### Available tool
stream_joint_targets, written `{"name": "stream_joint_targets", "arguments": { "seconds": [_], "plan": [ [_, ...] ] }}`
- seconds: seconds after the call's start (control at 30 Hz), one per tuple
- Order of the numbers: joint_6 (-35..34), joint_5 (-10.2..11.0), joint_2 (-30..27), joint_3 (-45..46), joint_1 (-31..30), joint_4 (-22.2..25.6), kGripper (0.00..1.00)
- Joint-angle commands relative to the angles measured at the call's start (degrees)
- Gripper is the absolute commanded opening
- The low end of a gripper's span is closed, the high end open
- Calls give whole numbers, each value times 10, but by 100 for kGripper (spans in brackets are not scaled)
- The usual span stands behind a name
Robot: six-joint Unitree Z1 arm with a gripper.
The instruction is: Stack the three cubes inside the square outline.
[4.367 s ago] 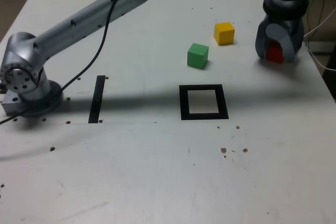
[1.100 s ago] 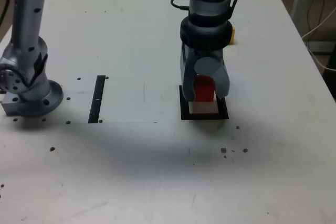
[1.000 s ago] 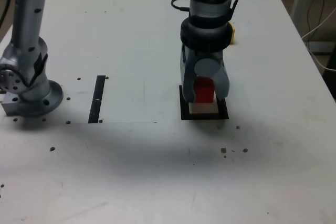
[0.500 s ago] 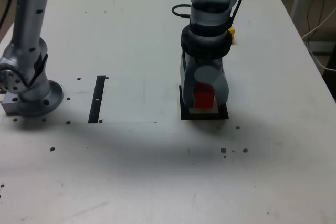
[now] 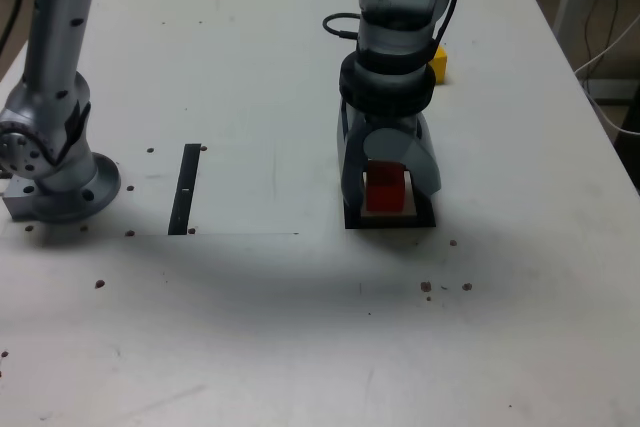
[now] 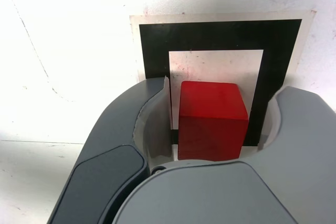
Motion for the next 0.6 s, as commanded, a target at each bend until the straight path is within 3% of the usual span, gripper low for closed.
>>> {"name": "stream_joint_targets", "arguments": {
  "seconds": [0.0,0.3,0.57],
  "plan": [
    [1,4,-9,3,2,2,99],
    [10,30,-38,6,26,30,99],
    [58,50,-48,-21,74,71,99]
  ]
}}
